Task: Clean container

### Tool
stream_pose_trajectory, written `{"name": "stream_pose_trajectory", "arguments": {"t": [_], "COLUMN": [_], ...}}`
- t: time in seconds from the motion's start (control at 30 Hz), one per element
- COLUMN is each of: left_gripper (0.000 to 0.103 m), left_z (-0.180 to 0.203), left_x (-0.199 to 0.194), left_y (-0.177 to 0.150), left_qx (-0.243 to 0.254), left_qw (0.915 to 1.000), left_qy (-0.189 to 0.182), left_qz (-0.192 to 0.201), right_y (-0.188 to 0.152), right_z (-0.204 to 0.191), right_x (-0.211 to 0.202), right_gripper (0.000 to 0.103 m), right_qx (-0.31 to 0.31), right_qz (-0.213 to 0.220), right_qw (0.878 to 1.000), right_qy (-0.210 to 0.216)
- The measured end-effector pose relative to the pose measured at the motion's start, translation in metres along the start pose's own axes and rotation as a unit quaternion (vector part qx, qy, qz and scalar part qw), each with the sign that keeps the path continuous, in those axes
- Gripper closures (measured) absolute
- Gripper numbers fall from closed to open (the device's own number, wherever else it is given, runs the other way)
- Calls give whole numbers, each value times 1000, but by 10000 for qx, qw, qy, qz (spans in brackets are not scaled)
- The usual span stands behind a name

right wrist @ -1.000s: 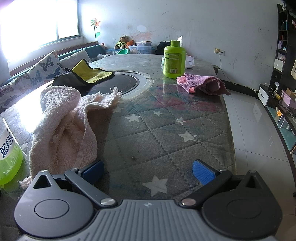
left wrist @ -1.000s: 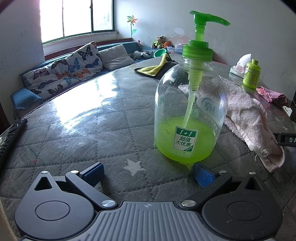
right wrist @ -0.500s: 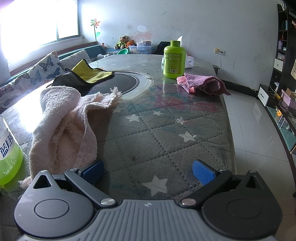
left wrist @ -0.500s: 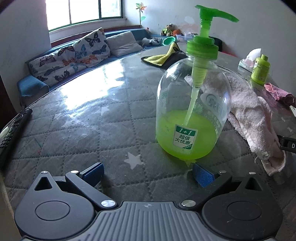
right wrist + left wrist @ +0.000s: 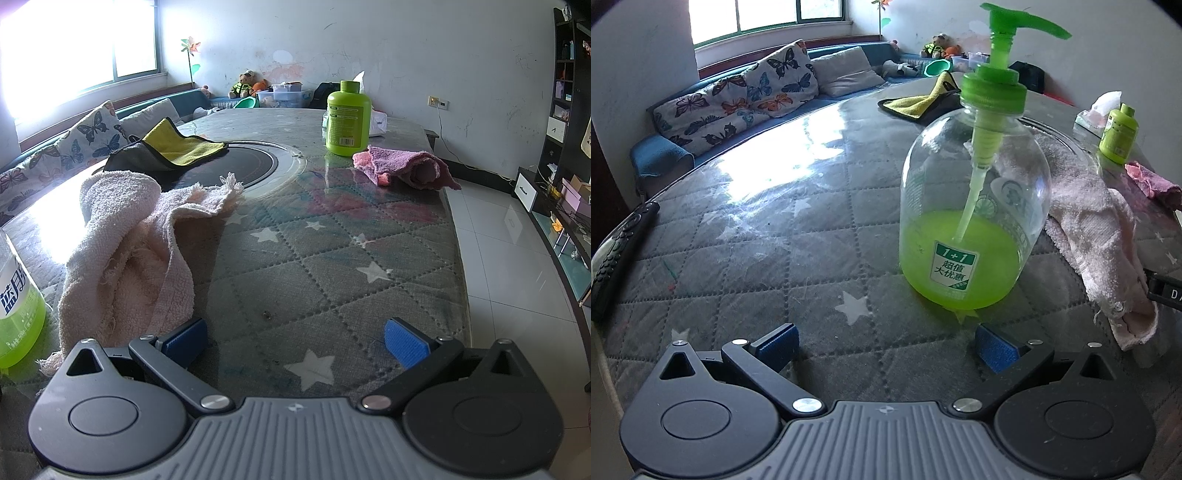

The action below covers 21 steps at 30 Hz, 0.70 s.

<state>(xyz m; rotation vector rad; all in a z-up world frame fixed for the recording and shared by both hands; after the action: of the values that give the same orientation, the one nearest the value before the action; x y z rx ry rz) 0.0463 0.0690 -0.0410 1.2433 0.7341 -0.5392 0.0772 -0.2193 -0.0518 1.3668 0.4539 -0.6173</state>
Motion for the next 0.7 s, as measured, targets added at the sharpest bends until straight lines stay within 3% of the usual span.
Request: {"name": "stream_pose_trajectory", "arguments": {"t": [0.7], "left_gripper": [0], "left_z": [-1], "left_x": [-2], "left_y": [1], "left_qx": [-146], "left_qw": [9997], "left_qy": [144], "left_qz": [-114], "right_y": [0], "right_z": [-1], "right_x": [1], "right_gripper": [0], "right_qx": [-12], "right_qz": [-7], "right_qw": [10000], "right_qy": [-8]}}
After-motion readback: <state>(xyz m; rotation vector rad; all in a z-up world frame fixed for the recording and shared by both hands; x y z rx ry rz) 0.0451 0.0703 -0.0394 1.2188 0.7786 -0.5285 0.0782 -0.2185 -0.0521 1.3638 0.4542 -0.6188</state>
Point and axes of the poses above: each gripper's, at about its wrist camera, not at the fingertips, and x roughly the way its jaws point, z to its right, y to its top, the point moved 7 cm from there along x, roughly the way its jaws point, and after that the axes turned 13 degrees about -x, right-handed, at the moved point
